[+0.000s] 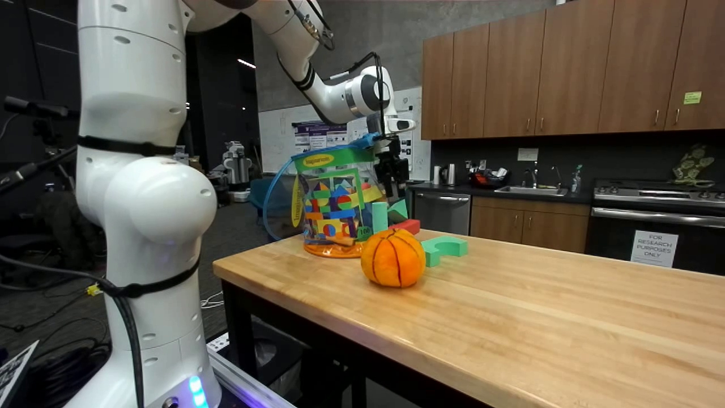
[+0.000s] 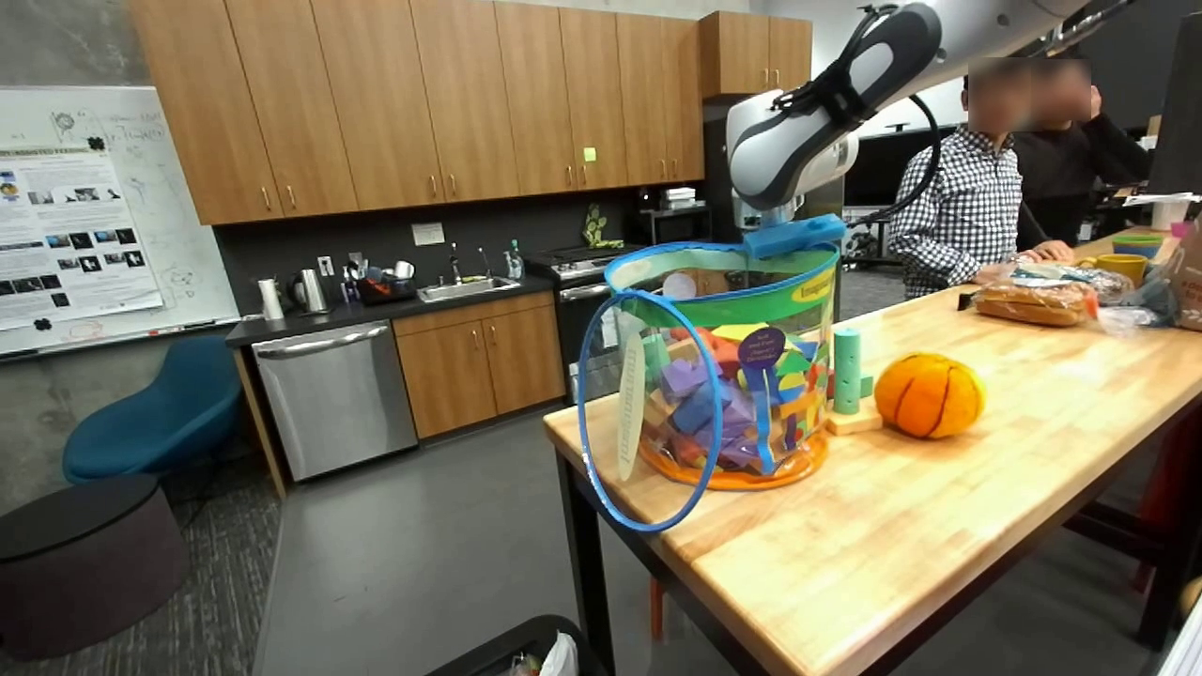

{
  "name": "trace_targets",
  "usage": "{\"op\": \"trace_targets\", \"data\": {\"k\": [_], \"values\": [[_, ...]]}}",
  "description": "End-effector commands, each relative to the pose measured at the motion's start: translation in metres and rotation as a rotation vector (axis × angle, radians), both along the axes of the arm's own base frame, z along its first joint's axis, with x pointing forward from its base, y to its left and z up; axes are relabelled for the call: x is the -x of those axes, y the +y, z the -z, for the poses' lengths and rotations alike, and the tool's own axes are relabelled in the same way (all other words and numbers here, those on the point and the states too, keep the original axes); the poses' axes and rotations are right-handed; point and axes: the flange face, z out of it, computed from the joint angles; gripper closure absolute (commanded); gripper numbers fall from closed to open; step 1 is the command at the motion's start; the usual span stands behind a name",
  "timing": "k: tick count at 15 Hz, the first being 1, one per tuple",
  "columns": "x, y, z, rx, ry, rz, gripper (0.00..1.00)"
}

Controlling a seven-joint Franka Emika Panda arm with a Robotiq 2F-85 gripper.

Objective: Take the green triangle out of the bag

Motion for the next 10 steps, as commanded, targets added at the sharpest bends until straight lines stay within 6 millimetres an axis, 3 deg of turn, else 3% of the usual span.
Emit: {"op": "trace_targets", "data": {"k": [1,2,3,5,10], "values": [[-0.001,0.012,-0.015,-0.027,-0.004,-0.067,0.05],[0.002,0.017,-0.021,-0.027,-0.003,-0.095,0.00],[-0.003,0.008,-0.007,-0.005,-0.005,-0.050,0.17],[-0.003,0.013,-0.012,-0.006,-0.009,-0.074,0.02],[-0.003,0.015,-0.014,-0.005,-0.010,-0.086,0.00]]}}
